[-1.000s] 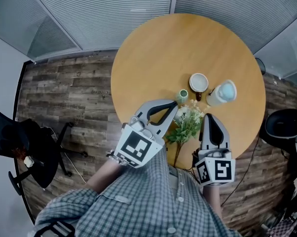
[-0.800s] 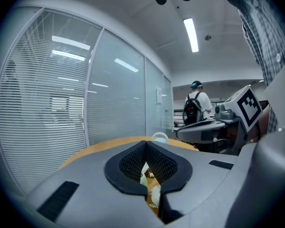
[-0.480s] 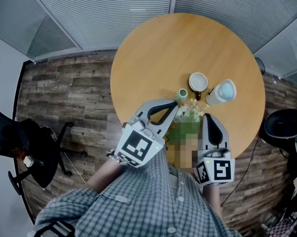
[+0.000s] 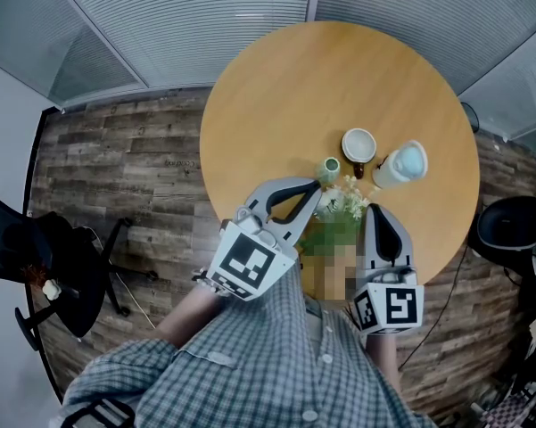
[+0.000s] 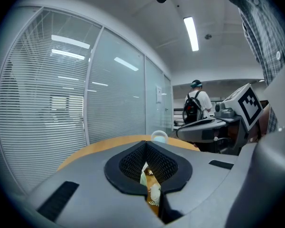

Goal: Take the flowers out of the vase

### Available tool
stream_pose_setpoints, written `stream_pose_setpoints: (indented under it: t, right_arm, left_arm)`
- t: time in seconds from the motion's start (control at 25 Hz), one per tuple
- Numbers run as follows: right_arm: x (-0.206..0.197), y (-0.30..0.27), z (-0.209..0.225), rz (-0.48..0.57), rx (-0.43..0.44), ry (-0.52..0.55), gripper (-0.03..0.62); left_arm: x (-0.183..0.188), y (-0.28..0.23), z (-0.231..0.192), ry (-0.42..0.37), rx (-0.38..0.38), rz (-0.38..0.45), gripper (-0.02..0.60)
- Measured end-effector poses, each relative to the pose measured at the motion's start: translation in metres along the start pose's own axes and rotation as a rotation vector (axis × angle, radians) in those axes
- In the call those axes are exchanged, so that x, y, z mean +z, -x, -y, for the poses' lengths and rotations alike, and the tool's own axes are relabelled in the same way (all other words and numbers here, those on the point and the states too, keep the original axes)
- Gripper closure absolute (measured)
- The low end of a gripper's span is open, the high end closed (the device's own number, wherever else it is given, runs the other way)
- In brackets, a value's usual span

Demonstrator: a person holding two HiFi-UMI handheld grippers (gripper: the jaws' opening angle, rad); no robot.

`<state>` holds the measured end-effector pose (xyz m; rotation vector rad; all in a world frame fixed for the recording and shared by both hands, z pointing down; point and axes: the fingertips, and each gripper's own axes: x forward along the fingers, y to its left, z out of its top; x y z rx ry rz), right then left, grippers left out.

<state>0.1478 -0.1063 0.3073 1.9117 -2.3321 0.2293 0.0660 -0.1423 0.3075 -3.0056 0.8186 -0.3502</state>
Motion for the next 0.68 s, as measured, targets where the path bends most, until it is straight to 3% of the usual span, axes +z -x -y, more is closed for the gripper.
stream_pose_setpoints:
  t: [0.68]
  right_arm:
    - [-0.011,0.003,0.0,-0.038,0.001,0.0,0.582]
  left_arm:
    - [-0.001,0.0,0.007,-0.003,-0.008,-0.007,0.572]
